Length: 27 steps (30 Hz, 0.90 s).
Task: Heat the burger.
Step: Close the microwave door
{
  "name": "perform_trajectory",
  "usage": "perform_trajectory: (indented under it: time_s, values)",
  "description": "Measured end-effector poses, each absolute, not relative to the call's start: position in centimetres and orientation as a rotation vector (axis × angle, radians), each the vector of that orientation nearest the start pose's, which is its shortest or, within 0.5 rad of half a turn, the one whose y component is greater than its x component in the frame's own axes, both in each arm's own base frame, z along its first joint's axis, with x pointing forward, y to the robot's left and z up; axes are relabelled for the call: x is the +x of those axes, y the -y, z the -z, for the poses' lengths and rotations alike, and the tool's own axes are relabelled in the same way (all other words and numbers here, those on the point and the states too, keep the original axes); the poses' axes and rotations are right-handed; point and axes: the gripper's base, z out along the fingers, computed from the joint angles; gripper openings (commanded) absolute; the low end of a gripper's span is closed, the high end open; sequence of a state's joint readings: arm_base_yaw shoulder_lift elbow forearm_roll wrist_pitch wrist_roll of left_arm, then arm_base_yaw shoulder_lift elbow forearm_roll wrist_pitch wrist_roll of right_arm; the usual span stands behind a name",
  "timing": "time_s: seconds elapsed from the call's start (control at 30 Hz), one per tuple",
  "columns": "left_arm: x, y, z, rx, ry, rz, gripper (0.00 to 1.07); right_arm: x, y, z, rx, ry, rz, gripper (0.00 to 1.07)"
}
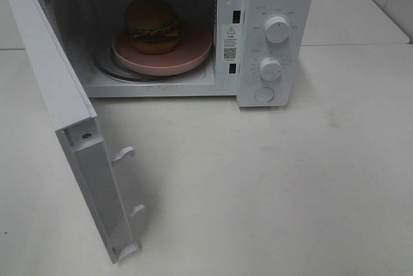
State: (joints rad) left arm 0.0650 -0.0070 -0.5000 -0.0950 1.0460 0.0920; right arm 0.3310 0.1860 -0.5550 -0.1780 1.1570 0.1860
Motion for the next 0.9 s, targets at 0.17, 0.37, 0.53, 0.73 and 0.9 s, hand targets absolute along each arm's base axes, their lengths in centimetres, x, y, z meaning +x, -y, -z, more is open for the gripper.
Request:
perform_trajectory:
  time_s: [0.17,0.37,0.53,0.73,0.9]
  values:
    - [-0.5,0.8,-27.9,0.031,-2.019,0.014,0.98,0.4,1.2,-28.8,-0.054,-2.147,-0.058,0.73]
    - [-0.5,0.8,-27.9,0.031,-2.019,0.014,0.98,-0.9,0.9,-28.5,0.014,-2.065,-0.123,0.73]
    - [-0.5,0.8,-27.9,0.031,-2.019,0.014,0.98,-0.7,0.7,-28.2,0.04,-2.026,-0.124,0.73]
    - [-0.5,0.8,-27.9,0.031,-2.019,0.014,0.98,-0.6,0.7,-28.1,0.043,-2.02,-0.121,0.73]
    - [-0.5,0.8,-27.9,0.031,-2.019,0.014,0.98,-0.6,0.7,-28.1,0.043,-2.02,-0.121,0.73]
